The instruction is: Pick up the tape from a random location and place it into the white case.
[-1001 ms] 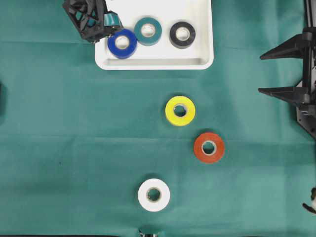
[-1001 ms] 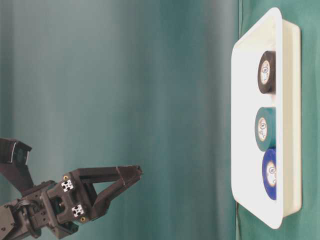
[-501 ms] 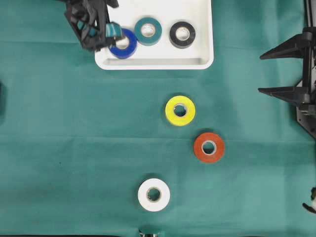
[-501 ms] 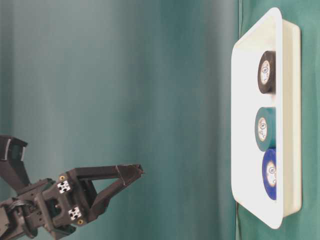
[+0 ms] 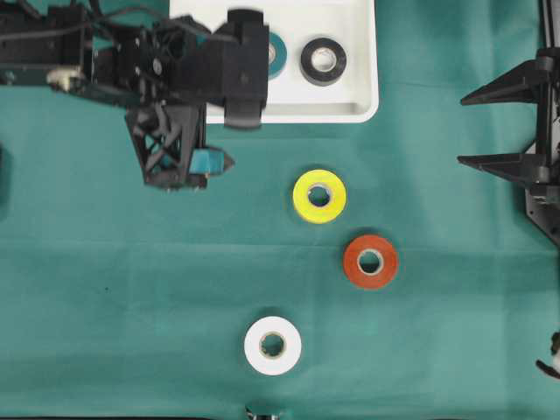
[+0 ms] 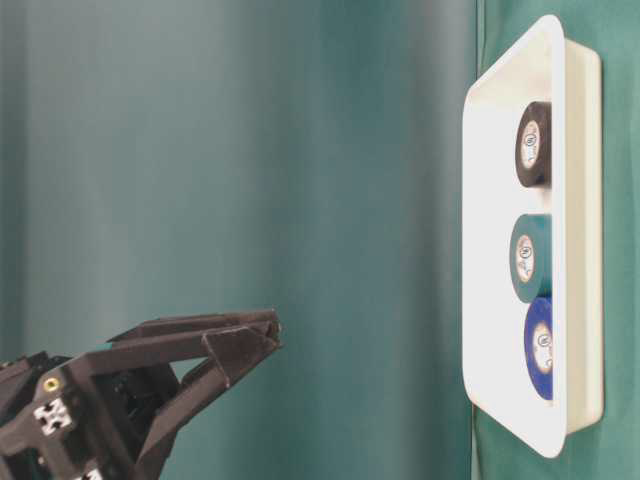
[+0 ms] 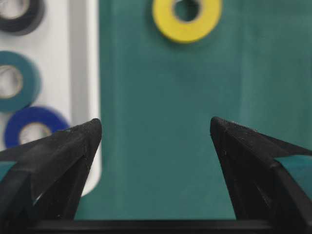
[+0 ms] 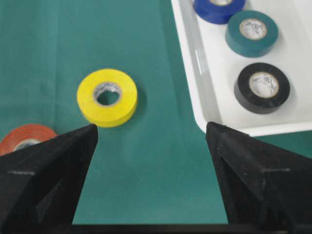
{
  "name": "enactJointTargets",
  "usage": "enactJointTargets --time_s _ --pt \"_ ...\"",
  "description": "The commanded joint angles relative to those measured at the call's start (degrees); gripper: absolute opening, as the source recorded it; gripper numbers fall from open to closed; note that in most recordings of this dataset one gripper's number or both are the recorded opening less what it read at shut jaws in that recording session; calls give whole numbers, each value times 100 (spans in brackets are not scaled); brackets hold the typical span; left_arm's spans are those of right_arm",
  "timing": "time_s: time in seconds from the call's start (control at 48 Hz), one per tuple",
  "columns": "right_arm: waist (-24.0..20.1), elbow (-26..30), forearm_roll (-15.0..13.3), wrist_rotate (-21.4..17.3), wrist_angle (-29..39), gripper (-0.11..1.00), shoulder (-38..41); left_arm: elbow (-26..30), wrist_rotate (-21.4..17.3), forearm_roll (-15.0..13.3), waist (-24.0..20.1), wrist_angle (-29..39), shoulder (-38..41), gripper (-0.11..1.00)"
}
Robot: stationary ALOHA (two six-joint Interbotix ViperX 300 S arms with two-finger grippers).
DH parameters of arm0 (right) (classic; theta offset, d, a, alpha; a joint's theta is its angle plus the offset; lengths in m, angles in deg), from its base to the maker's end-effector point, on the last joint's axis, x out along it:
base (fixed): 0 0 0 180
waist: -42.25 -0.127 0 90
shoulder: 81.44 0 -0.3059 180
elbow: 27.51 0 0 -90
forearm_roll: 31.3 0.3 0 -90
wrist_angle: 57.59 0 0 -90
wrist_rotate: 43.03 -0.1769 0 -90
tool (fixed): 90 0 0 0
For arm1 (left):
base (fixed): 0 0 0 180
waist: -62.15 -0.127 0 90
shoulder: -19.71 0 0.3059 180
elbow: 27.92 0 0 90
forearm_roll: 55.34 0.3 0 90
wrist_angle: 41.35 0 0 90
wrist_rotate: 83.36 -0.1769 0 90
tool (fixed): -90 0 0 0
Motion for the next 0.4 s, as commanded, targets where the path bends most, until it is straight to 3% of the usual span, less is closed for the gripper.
enactJointTargets --time_s 0.0,0.375 --pt "9 141 -18 9 -35 85 53 62 9 0 53 -70 -70 98" --pt "9 141 -18 0 -26 85 53 -88 0 0 9 -79 -211 98"
